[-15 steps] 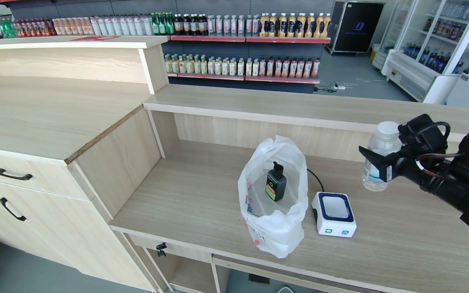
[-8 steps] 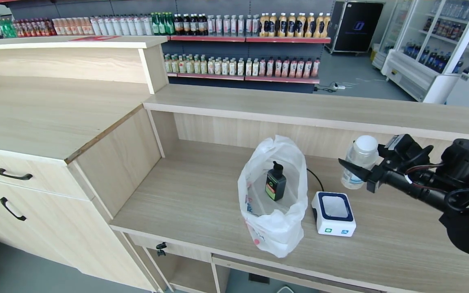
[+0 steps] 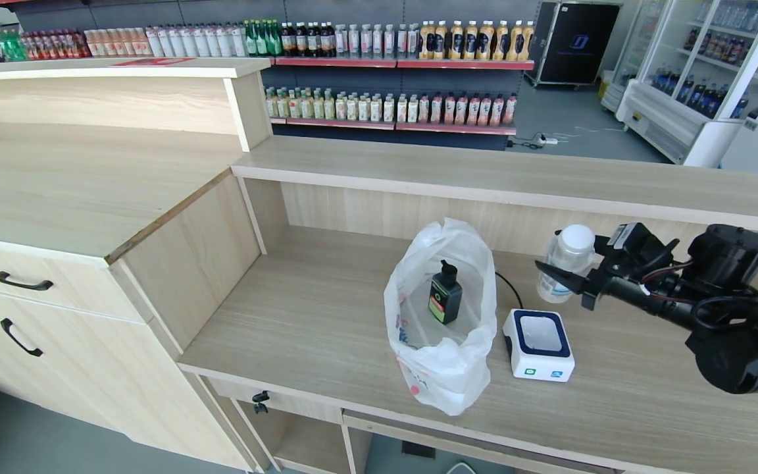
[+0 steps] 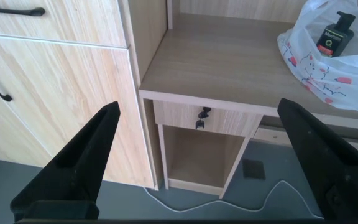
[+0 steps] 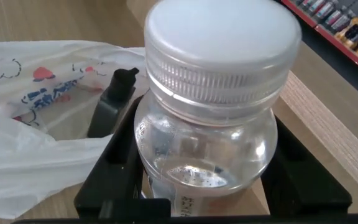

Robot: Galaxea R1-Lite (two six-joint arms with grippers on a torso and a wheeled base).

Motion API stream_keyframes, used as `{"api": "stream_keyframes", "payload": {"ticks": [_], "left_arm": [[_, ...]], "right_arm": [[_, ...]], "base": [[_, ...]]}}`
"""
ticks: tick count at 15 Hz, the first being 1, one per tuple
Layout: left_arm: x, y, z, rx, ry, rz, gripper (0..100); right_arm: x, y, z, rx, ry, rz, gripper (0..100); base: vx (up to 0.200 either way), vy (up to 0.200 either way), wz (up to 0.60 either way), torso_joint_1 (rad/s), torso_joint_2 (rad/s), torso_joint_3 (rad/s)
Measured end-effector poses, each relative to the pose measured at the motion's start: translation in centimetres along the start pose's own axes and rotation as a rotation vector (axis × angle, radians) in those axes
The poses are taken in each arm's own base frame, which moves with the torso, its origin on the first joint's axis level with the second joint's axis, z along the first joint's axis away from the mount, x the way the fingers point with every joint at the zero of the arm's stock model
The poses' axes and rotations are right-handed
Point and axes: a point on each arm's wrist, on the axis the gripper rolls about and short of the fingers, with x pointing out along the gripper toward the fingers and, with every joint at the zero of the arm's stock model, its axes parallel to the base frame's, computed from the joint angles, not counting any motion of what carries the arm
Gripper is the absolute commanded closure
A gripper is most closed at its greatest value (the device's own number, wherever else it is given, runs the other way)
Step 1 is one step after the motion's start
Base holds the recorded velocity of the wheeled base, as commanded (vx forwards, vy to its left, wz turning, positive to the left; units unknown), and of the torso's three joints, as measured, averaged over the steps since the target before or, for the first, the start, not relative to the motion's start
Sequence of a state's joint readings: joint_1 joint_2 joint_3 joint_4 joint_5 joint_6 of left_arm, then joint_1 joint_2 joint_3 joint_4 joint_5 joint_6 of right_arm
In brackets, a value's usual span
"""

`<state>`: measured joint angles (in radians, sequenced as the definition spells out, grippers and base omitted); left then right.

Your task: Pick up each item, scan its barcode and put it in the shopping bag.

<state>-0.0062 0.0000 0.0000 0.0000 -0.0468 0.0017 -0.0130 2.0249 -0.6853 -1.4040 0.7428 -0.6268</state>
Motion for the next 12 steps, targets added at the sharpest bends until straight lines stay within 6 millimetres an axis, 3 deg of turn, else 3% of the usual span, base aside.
{"api": "stream_keyframes", "payload": {"ticks": [8,12], "left_arm": [[0.0,0.0,0.0,0.0,0.0,0.0,0],[0.0,0.0,0.0,0.0,0.0,0.001,0]], "right_arm": [[1.1,-1.0,-3.1,-0.062,-0.053,0.076,100],[1.1,-1.0,-3.6,-0.075,-0.107,0.154,100]], "base": [[0.0,0.0,0.0,0.0,0.0,0.0],[0.0,0.0,0.0,0.0,0.0,0.0]]}}
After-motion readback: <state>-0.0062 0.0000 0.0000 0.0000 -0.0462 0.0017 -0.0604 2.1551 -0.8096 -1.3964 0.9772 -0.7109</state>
